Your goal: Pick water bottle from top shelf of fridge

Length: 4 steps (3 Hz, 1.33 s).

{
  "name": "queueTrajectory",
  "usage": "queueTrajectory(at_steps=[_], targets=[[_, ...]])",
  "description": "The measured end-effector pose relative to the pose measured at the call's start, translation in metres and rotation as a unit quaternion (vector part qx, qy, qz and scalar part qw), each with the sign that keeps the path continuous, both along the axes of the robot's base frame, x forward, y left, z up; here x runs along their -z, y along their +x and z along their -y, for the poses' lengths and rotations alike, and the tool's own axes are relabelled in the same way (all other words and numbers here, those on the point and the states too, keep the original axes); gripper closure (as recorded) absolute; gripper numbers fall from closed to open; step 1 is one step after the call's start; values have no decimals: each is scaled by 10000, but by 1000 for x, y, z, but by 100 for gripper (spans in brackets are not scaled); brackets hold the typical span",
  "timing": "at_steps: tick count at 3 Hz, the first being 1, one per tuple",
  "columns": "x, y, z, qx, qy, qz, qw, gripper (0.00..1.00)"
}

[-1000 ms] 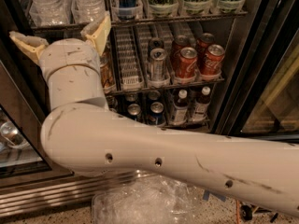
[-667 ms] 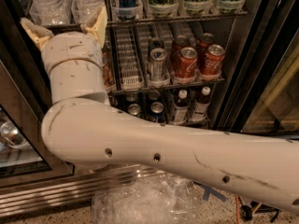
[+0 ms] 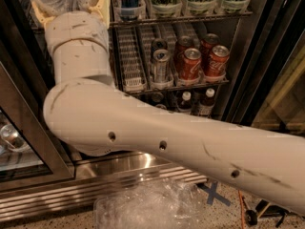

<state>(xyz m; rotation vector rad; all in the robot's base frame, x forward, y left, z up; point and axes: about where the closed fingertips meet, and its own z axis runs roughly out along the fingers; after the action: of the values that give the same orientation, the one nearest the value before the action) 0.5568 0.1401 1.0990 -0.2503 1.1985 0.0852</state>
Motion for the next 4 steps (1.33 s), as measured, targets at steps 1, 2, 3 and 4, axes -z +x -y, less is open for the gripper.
queueTrajectory(at_steps=[1, 2, 3, 4], targets=[[-7, 12, 7, 115, -35, 9, 9999, 27], [-5, 28, 15, 236, 9, -94, 9997, 30], [-1, 41, 20, 288, 98, -213, 9993, 26], [6, 51, 25, 295, 273, -362, 9985, 25]])
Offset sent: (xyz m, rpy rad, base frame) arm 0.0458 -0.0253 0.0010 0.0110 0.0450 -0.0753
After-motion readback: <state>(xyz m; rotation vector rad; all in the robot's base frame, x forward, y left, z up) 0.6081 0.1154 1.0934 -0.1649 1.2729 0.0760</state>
